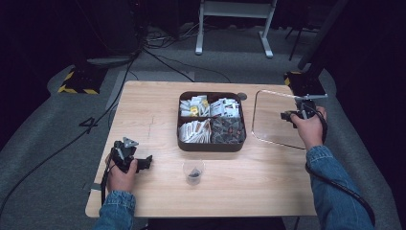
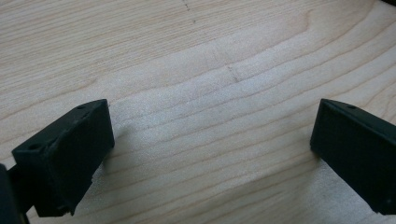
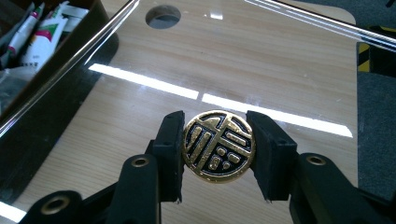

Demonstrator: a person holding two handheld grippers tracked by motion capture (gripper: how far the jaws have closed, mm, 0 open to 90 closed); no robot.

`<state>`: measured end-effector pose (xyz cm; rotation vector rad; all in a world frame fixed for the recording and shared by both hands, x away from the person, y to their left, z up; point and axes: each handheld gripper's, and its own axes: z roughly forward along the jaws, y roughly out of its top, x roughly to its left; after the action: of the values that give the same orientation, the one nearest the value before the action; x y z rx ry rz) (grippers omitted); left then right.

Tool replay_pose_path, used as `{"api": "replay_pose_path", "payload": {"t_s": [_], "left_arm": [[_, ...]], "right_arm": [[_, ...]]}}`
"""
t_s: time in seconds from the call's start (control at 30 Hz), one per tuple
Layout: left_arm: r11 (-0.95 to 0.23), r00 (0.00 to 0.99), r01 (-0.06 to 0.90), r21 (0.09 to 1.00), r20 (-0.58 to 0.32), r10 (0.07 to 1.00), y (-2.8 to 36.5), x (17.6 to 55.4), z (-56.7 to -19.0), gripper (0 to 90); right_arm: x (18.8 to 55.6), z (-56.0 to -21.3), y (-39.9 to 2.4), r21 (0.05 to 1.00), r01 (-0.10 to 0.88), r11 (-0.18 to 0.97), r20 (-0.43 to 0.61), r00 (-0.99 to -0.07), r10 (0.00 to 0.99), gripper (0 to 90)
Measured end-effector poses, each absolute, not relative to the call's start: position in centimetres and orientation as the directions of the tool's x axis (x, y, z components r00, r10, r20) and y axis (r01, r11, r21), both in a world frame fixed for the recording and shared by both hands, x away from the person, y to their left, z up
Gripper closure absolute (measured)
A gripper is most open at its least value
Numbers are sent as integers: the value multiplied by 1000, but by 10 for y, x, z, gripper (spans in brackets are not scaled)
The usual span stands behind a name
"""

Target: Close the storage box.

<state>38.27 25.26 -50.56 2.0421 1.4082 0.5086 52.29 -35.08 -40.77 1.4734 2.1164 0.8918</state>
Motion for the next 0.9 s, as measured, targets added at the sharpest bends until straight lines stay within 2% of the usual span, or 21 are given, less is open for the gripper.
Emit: {"api": "replay_pose_path", "payload": {"t_s": [0.17,0.47,0.9], "left_arm": [[-262,365,703,662,-20,931,253,383,-505,0],[-257,362,703,663,-22,932,252,382,-506,1],[-259,364,703,663,-22,931,252,383,-505,1]], "right_arm": [[521,-397,-345,708,673,214,62,-361,931,587],[520,-374,-319,726,646,237,53,-396,917,587],[521,-354,-254,741,613,275,65,-473,879,587]]}}
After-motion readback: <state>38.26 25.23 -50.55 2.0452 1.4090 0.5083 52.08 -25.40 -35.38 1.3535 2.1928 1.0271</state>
